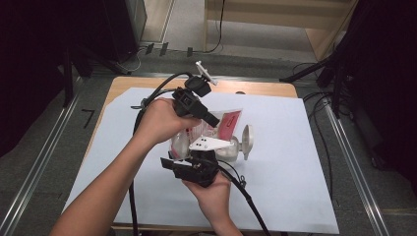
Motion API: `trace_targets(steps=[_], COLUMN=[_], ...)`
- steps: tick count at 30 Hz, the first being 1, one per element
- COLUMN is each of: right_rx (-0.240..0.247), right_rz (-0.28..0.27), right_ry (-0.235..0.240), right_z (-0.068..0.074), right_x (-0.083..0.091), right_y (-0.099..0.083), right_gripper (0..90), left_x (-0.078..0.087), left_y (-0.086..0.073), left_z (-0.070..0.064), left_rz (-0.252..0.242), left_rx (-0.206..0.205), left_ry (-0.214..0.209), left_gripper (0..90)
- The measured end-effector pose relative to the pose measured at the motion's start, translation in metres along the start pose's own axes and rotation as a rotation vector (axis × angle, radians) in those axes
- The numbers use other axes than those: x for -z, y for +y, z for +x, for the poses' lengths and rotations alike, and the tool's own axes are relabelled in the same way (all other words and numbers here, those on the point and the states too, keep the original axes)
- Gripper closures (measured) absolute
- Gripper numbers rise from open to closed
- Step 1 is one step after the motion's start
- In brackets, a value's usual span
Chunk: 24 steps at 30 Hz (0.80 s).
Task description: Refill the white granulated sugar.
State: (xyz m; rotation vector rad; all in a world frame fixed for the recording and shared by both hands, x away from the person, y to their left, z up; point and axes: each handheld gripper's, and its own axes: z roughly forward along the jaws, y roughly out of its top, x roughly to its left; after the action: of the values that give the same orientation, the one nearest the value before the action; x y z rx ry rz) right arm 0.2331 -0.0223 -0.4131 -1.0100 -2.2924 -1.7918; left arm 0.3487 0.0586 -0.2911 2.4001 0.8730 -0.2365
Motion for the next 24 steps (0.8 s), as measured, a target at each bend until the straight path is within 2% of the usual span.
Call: trace_targets(steps=[5,11,18,24], right_rx=[0.018,-0.004,0.003,0.033], right_rz=[0.0,-0.017,-0.013,-0.01], right_ry=[-0.007,0.0,0.002,-0.011], right_z=[0.0007,0.0033,0.0039,0.0075], right_x=[0.0002,0.002,0.0017,-0.0006], right_y=[0.0003,0.0013,0.001,-0.0002], right_gripper=[63.0,62.3,62.0,62.2], left_x=[-0.0002,0.0009,0.0017,0.0047], left_y=[-0.0001,0.0012,-0.0003,-0.005], left_z=[-0.0007,-0.0024,-0.004,-0.0049], left_rz=[-0.007,0.0,-0.005,-0.013], left_rx=[-0.002,-0.012,-0.01,-0.015], left_ry=[0.004,0.0,0.008,0.007], left_gripper=[88.6,88.2,88.1,88.1])
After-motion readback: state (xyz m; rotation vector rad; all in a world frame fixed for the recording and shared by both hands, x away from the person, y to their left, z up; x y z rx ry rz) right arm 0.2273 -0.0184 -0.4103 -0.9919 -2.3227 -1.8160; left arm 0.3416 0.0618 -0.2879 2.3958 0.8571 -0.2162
